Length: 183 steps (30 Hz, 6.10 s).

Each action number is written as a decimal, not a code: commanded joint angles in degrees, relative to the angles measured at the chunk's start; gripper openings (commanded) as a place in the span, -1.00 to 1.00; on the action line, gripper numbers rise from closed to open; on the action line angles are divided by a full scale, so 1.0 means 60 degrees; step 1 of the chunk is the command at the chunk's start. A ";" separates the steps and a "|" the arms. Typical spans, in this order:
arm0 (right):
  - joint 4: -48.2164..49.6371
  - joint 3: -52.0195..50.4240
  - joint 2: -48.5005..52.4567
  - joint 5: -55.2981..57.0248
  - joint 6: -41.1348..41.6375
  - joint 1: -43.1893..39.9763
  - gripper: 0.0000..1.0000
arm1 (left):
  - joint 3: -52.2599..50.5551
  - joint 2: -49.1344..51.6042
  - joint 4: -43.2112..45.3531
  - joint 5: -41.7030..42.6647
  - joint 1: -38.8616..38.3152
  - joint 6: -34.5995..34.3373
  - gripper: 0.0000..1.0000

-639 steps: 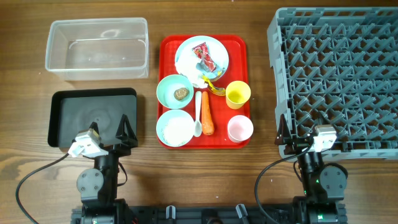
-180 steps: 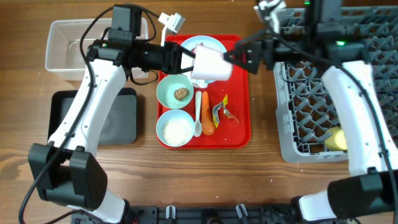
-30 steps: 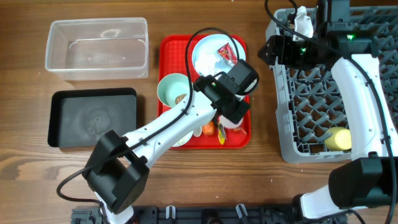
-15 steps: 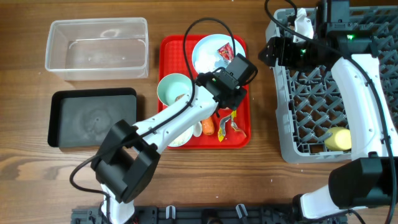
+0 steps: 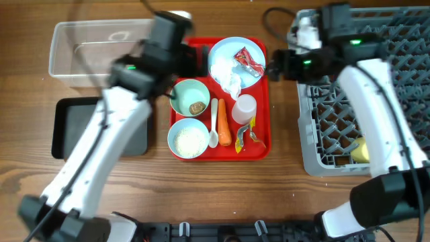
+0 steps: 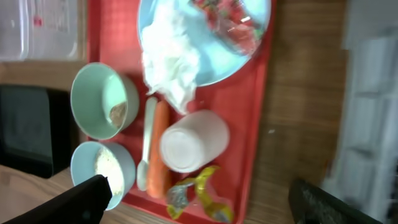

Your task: Sort waste into correct bins and load items into the dishwasher rack

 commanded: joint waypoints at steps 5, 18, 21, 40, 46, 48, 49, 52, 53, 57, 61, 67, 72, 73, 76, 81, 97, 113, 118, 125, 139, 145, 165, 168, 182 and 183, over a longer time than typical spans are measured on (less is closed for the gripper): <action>0.0328 -0.0033 0.1978 0.1464 0.1264 0.1749 0.89 | -0.0033 0.0466 -0.0718 0.0051 0.0747 -0.0313 1.00; 0.0109 -0.0036 0.3574 0.1719 0.1745 0.2320 0.23 | -0.0036 0.0627 -0.0754 0.0047 0.0747 -0.0306 1.00; -0.0007 -0.0033 0.3544 0.1996 0.1745 0.2273 0.04 | -0.0036 0.0627 -0.0750 0.0047 0.0747 -0.0306 1.00; -0.1253 0.0273 -0.0270 0.1045 0.0557 -0.0284 0.29 | -0.0036 0.0685 -0.0790 0.1235 0.0710 -0.0306 1.00; -0.1024 0.0273 -0.0262 0.1038 0.0259 -0.0543 0.50 | -0.0841 0.2310 -0.1009 0.4907 -0.0820 0.0339 1.00; -0.1024 0.0273 -0.0262 0.1042 0.0226 -0.0790 0.50 | -0.0907 0.3064 -0.0506 0.5370 -0.1439 0.0346 1.00; -0.1045 0.0273 -0.0262 0.1035 0.0157 -0.0984 0.50 | -0.0907 0.3388 -0.0124 0.6051 -0.1676 0.0353 0.97; -0.1191 0.0273 -0.0262 0.0896 -0.0098 -0.1537 0.50 | -0.0911 0.3942 0.0044 0.7042 -0.2208 0.0780 0.70; -0.1195 0.0273 -0.0262 0.0900 -0.0164 -0.1632 0.51 | -0.0914 0.4003 -0.0044 0.7042 -0.2302 0.0776 0.67; -0.1177 0.0273 -0.0262 0.0900 -0.0233 -0.1694 0.51 | -0.0914 0.4116 -0.0750 0.6000 -0.2667 0.0772 0.36; -0.1111 0.0273 -0.0262 0.0900 -0.0233 -0.1694 0.52 | -0.0914 0.4116 -0.1661 0.5085 -0.2484 0.0769 0.40; -0.1111 0.0273 -0.0262 0.0903 -0.0240 -0.1694 0.52 | -0.0914 0.4116 -0.1923 0.5202 -0.2364 0.0572 0.47; -0.1111 0.0273 -0.0262 0.0903 -0.0237 -0.1694 0.52 | -0.0914 0.4124 -0.1271 0.5544 -0.3348 0.0408 0.03; -0.1118 0.0273 -0.0262 0.0903 -0.0237 -0.1694 0.52 | -0.0914 0.4127 -0.1144 0.5486 -0.3566 0.0408 -0.18; -0.1140 0.0273 -0.0262 0.0900 -0.0233 -0.1694 0.52 | -0.0914 0.4124 -0.1027 0.4659 -0.4022 0.0408 -0.92; -0.0994 0.0270 -0.0262 -0.0871 -0.0823 -0.1694 0.51 | 0.0018 0.3180 -0.1504 0.6029 -0.1978 0.0277 -0.92; 0.6309 -0.2499 -0.0251 -1.0415 -0.1894 -0.0980 1.00 | 0.0178 0.2350 0.1523 1.5974 0.1698 0.0776 -0.92; 0.6448 -0.2532 -0.0251 -1.0411 -0.1443 -0.0517 0.17 | 0.0178 0.2408 0.1741 1.5114 0.1548 0.0769 -0.92; 0.6043 -0.2798 -0.0251 -1.0455 -0.1581 -0.0368 0.57 | 0.0178 0.2408 0.1967 1.5008 0.1548 0.0732 -0.92; 0.7836 -0.2973 -0.0251 -1.0910 0.0215 -0.0368 0.42 | 0.0178 0.2408 0.3169 1.5008 0.1537 -0.0098 -0.92; 0.9548 -0.2973 -0.0251 -1.0812 0.0743 -0.0368 0.58 | 0.0178 0.2408 0.3162 1.5012 0.1537 -0.0098 -0.92; 0.9511 -0.2973 -0.0251 -1.0848 0.0743 -0.0368 0.24 | 0.0178 0.2408 0.3162 1.5008 0.1537 -0.0098 -0.92; 0.8160 -0.2973 -0.0251 -0.9260 0.0178 -0.2080 -0.05 | 0.0178 0.2408 0.3271 1.4240 0.1548 -0.0095 -0.28; 0.6339 -0.2965 -0.0277 -0.5548 -0.0525 -0.2131 -0.07 | 0.0178 0.2408 0.3158 1.2407 0.1545 -0.0091 0.09; -0.2022 0.1377 -0.0900 -0.0346 -0.0976 -0.4510 -0.04 | 0.0018 0.2470 0.1064 0.6237 0.1519 -0.0015 0.57; -0.2317 0.1377 -0.0896 0.0098 -0.0907 -0.4787 -0.03 | 0.0018 0.2473 0.0991 0.6105 0.1512 -0.0015 0.58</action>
